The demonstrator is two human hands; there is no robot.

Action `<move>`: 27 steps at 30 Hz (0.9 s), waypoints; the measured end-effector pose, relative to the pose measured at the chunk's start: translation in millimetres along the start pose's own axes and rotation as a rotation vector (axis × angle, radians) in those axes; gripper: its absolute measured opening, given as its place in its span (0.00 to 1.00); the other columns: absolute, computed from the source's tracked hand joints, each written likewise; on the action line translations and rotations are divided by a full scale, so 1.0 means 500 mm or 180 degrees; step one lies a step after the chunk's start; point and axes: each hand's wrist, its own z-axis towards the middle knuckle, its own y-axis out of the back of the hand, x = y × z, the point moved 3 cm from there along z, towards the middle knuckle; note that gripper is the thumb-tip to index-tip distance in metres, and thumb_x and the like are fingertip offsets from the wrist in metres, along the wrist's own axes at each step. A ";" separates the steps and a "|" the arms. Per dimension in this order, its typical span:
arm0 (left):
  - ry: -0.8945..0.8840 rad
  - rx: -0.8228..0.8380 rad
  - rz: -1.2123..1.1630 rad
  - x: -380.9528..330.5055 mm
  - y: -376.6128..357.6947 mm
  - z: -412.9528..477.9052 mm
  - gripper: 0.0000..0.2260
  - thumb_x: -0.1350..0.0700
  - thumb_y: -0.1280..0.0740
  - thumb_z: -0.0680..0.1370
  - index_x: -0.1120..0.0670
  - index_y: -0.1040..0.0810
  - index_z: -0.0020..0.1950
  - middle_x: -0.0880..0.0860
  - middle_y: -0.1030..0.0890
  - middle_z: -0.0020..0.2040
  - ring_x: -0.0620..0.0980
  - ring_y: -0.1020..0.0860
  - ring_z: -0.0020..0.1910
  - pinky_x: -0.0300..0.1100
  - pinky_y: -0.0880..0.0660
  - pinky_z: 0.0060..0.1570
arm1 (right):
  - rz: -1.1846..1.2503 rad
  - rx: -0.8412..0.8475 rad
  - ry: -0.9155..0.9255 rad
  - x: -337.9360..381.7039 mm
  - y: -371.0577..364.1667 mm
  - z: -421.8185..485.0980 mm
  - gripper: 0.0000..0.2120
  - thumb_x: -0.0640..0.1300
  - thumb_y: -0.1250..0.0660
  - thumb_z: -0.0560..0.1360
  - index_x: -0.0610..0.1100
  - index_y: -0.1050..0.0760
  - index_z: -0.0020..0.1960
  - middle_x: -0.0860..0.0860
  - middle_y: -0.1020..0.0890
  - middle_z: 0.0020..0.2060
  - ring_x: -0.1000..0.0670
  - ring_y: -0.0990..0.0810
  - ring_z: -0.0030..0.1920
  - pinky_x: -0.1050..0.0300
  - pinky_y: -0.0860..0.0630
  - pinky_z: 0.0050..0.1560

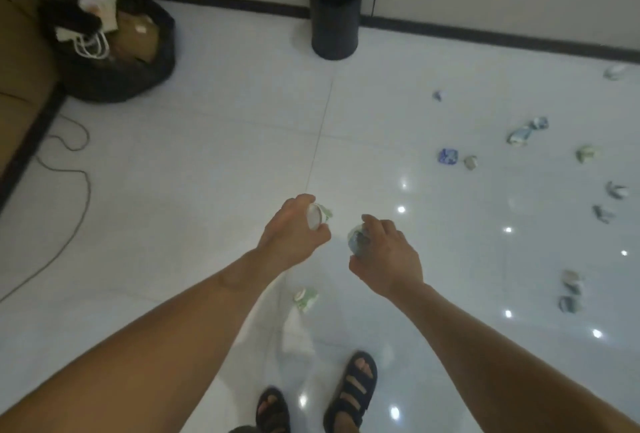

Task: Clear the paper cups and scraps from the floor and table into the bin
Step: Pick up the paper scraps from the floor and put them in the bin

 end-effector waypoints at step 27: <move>-0.0911 -0.0303 0.0299 -0.125 0.861 0.295 0.29 0.48 0.29 0.72 0.49 0.36 0.70 0.51 0.30 0.65 0.53 0.26 0.57 0.42 0.27 0.52 | -0.0229 -0.0728 -0.0121 0.698 0.495 0.364 0.38 0.58 0.30 0.69 0.53 0.42 0.74 0.51 0.29 0.66 0.47 0.26 0.61 0.53 0.25 0.54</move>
